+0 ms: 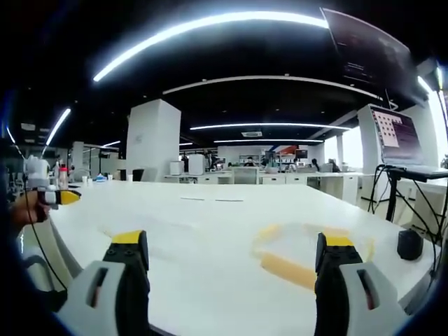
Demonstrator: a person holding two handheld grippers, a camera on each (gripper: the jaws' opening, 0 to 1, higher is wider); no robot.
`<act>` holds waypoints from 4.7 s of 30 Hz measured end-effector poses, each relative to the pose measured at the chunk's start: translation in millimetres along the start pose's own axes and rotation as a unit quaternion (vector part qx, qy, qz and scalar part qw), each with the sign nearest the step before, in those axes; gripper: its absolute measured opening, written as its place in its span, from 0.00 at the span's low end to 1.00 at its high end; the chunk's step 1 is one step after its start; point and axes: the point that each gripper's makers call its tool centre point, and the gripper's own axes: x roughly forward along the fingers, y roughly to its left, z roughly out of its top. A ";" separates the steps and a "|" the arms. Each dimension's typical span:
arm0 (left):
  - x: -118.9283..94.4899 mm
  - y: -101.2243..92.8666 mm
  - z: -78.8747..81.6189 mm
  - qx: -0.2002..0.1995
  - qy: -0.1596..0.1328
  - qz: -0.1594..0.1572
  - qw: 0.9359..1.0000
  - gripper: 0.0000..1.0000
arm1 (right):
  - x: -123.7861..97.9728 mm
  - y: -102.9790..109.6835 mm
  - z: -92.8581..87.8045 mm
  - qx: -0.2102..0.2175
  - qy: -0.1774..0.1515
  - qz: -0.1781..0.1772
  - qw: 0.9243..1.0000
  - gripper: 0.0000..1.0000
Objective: Snap each plastic latch of the storage box into its locked position after aligning the lid with the box until every specified latch is closed and the lid sits flush.
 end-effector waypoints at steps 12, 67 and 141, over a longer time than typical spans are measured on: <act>12.7 -9.5 12.6 0.001 -0.002 -0.016 1.000 1.00 | 1.5 2.4 -3.9 0.001 0.007 0.011 1.000 1.00; 49.8 -50.2 29.3 0.023 0.027 -0.087 0.996 1.00 | -0.4 7.9 -10.1 0.009 0.015 0.029 0.999 1.00; 113.4 -96.1 39.9 0.064 0.070 -0.142 0.985 1.00 | -3.1 -8.1 6.3 0.039 -0.009 0.032 0.999 1.00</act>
